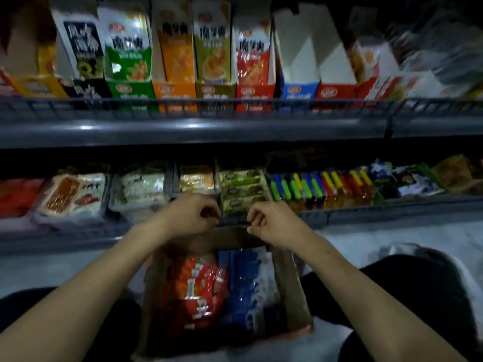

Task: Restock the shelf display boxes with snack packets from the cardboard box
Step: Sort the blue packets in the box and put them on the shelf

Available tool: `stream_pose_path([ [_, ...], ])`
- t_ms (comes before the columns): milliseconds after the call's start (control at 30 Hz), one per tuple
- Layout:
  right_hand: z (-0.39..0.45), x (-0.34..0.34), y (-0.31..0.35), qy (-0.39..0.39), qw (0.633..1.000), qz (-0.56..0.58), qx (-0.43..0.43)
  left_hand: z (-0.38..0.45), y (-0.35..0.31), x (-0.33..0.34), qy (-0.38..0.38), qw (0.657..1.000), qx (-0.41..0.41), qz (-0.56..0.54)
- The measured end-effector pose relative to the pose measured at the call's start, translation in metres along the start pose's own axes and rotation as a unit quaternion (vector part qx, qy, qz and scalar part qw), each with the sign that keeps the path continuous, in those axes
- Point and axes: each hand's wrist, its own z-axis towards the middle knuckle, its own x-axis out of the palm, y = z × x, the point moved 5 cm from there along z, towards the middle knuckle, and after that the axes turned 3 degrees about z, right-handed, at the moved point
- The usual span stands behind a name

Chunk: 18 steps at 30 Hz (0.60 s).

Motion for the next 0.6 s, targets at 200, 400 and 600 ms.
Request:
stream_pose_path([
  [200, -0.019, 0.099, -0.067, 0.085, 0.988, 0.078, 0.1, -0.033, 0.015, 0.066, 0.088, 0.993, -0.076, -0.029],
  [400, -0.033, 0.19, -0.125, 0.169, 0.97, 0.07, 0.162, -0.066, 0.02, 0.125, 0.107, 0.98, -0.148, -0.081],
  [600, -0.05, 0.265, -0.154, 0.27, 0.95, -0.044, 0.153, -0.106, 0.03, 0.179, 0.139, 0.95, -0.24, -0.145],
])
